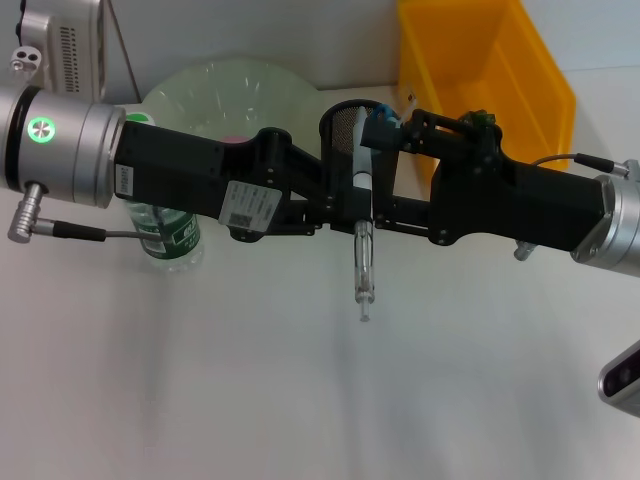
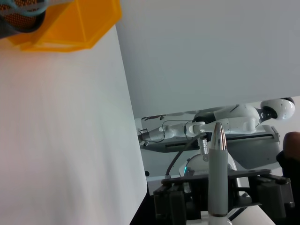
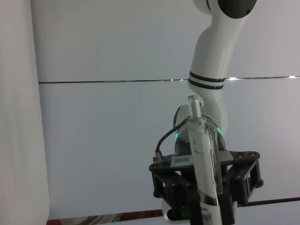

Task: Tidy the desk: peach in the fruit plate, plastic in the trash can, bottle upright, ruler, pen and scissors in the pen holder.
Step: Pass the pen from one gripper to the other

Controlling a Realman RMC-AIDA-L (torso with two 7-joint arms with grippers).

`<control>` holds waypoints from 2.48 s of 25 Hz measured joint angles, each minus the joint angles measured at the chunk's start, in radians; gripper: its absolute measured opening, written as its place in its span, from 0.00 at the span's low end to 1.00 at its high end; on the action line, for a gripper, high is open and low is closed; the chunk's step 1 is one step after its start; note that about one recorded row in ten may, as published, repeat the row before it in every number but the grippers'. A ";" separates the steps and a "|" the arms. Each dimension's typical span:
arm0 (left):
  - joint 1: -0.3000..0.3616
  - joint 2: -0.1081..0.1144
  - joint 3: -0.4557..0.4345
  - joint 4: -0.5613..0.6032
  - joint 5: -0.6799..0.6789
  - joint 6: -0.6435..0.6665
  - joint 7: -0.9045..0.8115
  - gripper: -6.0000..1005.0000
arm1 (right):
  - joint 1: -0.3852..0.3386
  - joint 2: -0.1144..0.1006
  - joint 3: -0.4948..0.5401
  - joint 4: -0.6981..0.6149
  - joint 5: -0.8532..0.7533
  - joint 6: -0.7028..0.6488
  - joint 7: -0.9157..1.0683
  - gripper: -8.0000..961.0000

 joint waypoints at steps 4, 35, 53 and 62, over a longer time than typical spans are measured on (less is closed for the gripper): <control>0.000 0.004 -0.002 -0.002 -0.001 0.011 0.000 0.14 | -0.001 0.000 0.000 0.002 0.000 0.000 -0.001 0.72; 0.001 0.005 0.001 -0.004 -0.001 0.019 -0.009 0.14 | 0.006 -0.006 0.000 0.054 0.001 -0.014 -0.111 0.44; -0.002 0.001 0.004 -0.006 0.000 0.022 -0.023 0.14 | 0.009 -0.013 -0.002 0.075 -0.015 -0.017 -0.161 0.40; -0.003 -0.002 0.004 -0.006 0.000 0.023 -0.023 0.14 | 0.011 -0.014 -0.002 0.075 -0.015 -0.026 -0.169 0.36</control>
